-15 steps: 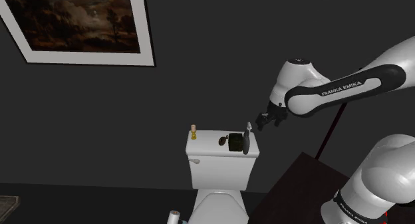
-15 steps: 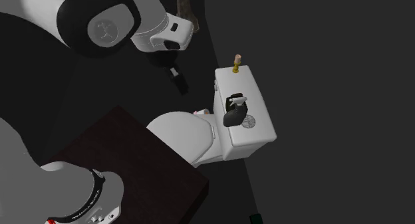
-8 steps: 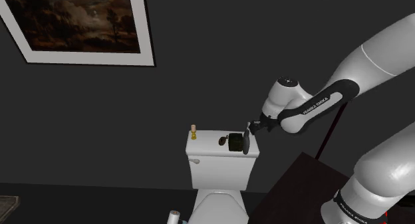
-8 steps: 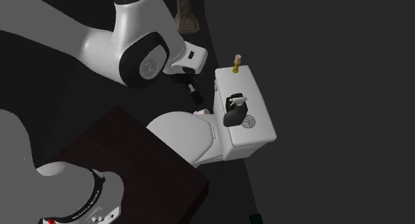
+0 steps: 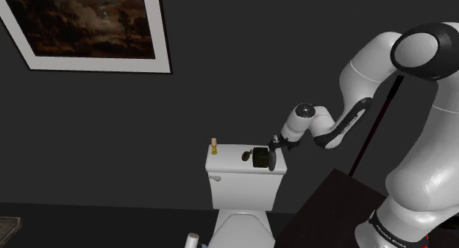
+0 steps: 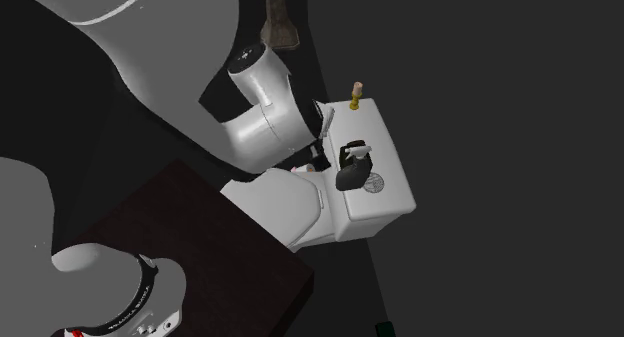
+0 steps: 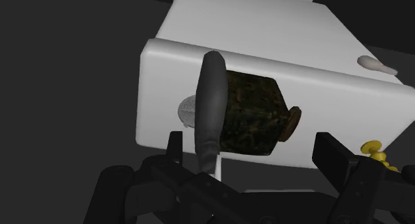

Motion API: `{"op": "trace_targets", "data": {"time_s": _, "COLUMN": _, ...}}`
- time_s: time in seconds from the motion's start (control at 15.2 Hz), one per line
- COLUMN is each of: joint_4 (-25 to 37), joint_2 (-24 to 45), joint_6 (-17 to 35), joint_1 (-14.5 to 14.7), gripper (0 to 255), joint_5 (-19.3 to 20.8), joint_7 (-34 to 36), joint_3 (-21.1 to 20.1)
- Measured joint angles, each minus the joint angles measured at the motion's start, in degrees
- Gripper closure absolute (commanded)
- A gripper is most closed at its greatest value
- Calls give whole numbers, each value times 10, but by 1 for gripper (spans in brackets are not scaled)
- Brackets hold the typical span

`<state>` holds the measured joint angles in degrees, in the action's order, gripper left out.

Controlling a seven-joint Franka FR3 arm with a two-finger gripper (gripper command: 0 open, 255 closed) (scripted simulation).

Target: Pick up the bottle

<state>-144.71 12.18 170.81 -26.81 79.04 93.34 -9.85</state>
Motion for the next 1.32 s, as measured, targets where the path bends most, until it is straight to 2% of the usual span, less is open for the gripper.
{"op": "trace_targets", "data": {"time_s": 0.13, "joint_4": 45, "joint_2": 46, "joint_6": -6, "joint_1": 17, "gripper": 0, "joint_5": 108, "joint_7": 115, "joint_3": 23}}
{"op": "trace_targets", "data": {"time_s": 0.26, "joint_4": 96, "joint_2": 98, "joint_6": -19, "joint_1": 26, "gripper": 0, "joint_5": 197, "joint_7": 215, "joint_3": 32}}
{"op": "trace_targets", "data": {"time_s": 0.46, "joint_4": 160, "joint_2": 164, "joint_6": -42, "joint_1": 19, "gripper": 0, "joint_5": 296, "joint_7": 324, "joint_3": 32}}
{"op": "trace_targets", "data": {"time_s": 0.66, "joint_4": 215, "joint_2": 220, "joint_6": -68, "joint_1": 13, "gripper": 0, "joint_5": 348, "joint_7": 387, "joint_3": 25}}
{"op": "trace_targets", "data": {"time_s": 1.19, "joint_4": 259, "joint_2": 287, "joint_6": -94, "joint_1": 6, "gripper": 0, "joint_5": 410, "joint_7": 448, "joint_3": 13}}
{"op": "trace_targets", "data": {"time_s": 1.25, "joint_4": 261, "joint_2": 289, "joint_6": -95, "joint_1": 5, "gripper": 255, "joint_5": 413, "joint_7": 450, "joint_3": 12}}
{"op": "trace_targets", "data": {"time_s": 1.32, "joint_4": 262, "joint_2": 291, "joint_6": -95, "joint_1": 5, "gripper": 255, "joint_5": 414, "joint_7": 451, "joint_3": 12}}
